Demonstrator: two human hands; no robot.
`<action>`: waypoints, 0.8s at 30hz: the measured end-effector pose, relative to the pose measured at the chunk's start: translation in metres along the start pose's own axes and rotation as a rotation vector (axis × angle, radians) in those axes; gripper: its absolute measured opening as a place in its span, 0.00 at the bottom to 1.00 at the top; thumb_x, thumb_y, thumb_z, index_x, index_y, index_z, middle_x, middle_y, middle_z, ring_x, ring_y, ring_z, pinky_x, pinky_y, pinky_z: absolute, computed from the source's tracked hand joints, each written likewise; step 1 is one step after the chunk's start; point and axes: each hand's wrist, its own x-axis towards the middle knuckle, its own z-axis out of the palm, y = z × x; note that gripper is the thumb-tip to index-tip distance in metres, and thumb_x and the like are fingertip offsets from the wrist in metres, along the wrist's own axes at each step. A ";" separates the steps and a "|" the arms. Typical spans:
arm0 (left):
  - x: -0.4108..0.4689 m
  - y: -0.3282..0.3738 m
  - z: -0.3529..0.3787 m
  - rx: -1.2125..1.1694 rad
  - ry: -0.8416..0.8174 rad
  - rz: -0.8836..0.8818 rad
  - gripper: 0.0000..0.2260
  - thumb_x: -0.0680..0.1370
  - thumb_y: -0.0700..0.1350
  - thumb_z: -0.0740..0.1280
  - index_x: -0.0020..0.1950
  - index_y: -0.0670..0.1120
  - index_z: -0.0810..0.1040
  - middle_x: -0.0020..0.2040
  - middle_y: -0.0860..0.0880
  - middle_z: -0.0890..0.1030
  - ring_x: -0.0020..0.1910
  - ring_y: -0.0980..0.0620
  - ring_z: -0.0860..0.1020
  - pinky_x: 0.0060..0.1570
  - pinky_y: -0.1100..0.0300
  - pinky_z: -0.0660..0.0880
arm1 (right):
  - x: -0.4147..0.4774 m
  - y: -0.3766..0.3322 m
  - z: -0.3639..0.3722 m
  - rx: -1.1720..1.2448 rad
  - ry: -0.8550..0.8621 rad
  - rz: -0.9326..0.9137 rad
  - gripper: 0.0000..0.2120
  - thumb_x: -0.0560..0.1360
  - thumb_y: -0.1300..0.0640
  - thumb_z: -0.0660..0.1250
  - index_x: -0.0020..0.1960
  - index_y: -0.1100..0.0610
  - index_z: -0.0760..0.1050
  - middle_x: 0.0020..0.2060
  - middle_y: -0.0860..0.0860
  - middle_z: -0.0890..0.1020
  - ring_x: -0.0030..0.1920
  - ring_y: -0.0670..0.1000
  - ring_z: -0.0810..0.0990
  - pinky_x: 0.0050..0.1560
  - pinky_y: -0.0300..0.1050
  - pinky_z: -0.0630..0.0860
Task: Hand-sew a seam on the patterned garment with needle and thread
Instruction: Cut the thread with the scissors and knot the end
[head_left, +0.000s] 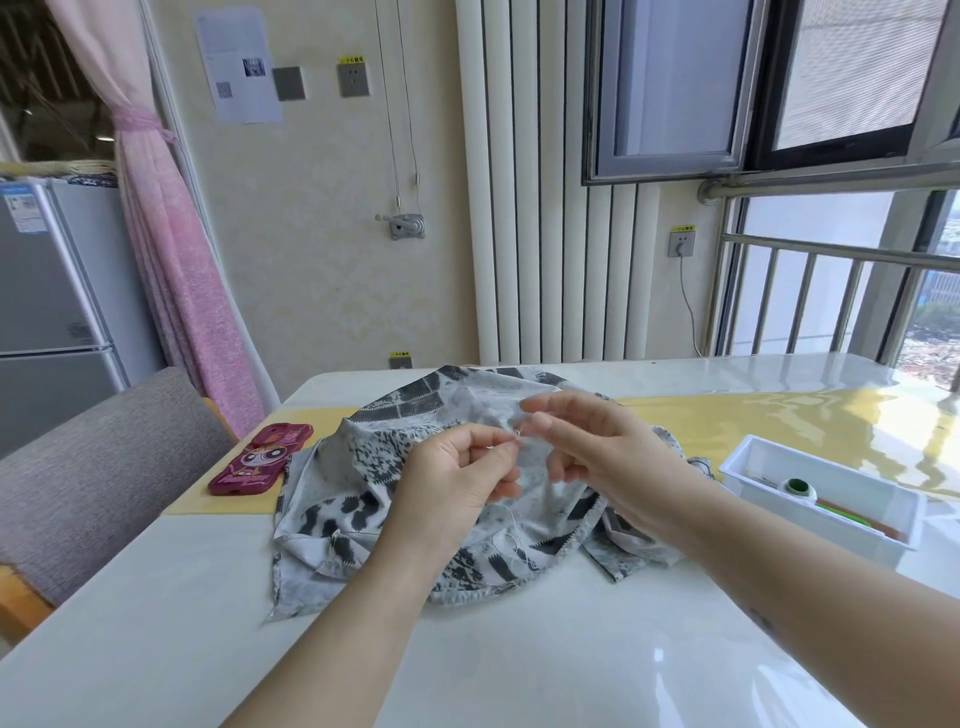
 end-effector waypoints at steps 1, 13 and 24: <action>0.000 0.000 0.000 0.009 0.014 0.000 0.05 0.76 0.40 0.69 0.42 0.49 0.81 0.31 0.54 0.81 0.30 0.60 0.78 0.34 0.70 0.74 | -0.001 0.003 0.002 0.169 -0.032 0.084 0.17 0.70 0.50 0.68 0.56 0.56 0.76 0.47 0.54 0.83 0.30 0.47 0.75 0.38 0.41 0.72; -0.001 0.005 0.004 -0.222 0.074 -0.234 0.03 0.73 0.44 0.70 0.40 0.51 0.80 0.30 0.62 0.78 0.38 0.59 0.70 0.42 0.60 0.65 | -0.007 0.013 0.019 0.447 -0.179 0.269 0.07 0.67 0.58 0.69 0.42 0.59 0.74 0.27 0.51 0.76 0.26 0.46 0.75 0.31 0.35 0.74; 0.000 0.007 0.002 -0.283 0.104 -0.278 0.01 0.71 0.47 0.72 0.39 0.52 0.82 0.39 0.56 0.75 0.40 0.56 0.67 0.40 0.61 0.64 | -0.008 0.014 0.013 0.398 -0.150 0.286 0.08 0.66 0.58 0.70 0.42 0.60 0.74 0.27 0.51 0.75 0.26 0.46 0.74 0.32 0.36 0.72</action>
